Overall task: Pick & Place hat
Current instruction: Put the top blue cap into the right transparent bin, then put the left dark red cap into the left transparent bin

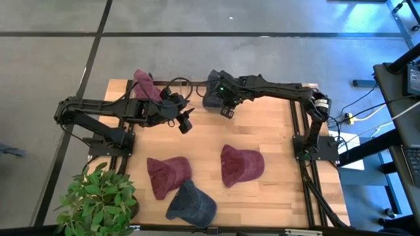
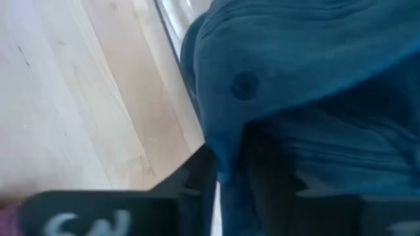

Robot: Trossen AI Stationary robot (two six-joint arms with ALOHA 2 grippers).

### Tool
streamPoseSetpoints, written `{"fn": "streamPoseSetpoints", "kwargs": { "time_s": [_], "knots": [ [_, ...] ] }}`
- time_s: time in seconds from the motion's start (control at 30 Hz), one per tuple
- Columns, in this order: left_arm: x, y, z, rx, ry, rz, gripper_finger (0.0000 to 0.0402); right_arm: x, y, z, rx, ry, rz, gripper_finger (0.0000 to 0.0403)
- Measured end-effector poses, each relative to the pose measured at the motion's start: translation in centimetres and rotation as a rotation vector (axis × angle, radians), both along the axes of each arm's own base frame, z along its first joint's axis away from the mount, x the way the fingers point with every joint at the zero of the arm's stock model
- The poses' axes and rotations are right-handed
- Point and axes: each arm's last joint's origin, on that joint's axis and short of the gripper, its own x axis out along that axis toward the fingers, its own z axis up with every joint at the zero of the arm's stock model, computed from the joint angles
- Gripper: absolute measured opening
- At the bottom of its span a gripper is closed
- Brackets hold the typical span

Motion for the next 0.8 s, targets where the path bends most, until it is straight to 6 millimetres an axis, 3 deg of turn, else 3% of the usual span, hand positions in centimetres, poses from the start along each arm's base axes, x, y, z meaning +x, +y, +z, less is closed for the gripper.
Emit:
{"fn": "streamPoseSetpoints", "kwargs": {
  "time_s": [0.2,0.33,0.53,0.63,0.8],
  "knots": [
    [-0.4,0.0,-0.5,-0.058,0.014,0.047,0.0164,-1.1,0.5,2.5,-0.017,-0.078,-0.031,0.0179],
    [-0.8,-0.1,-1.1,-0.136,0.048,0.068,0.0164,-2.7,0.9,5.2,-0.065,-0.154,-0.061,0.0214],
    [-1.8,-1.0,-2.3,-0.528,0.095,0.096,0.0164,-5.3,3.1,8.9,-0.084,-0.275,-0.047,0.0233],
    [-2.5,-2.1,-2.9,-0.7,0.115,0.193,0.0164,-6.4,5.0,8.9,-0.064,-0.319,0.013,0.0232],
    [-3.0,-4.6,-4.6,-0.792,0.191,0.426,0.0163,-7.9,7.6,6.9,0.01,-0.459,0.11,0.0228]
  ]
}}
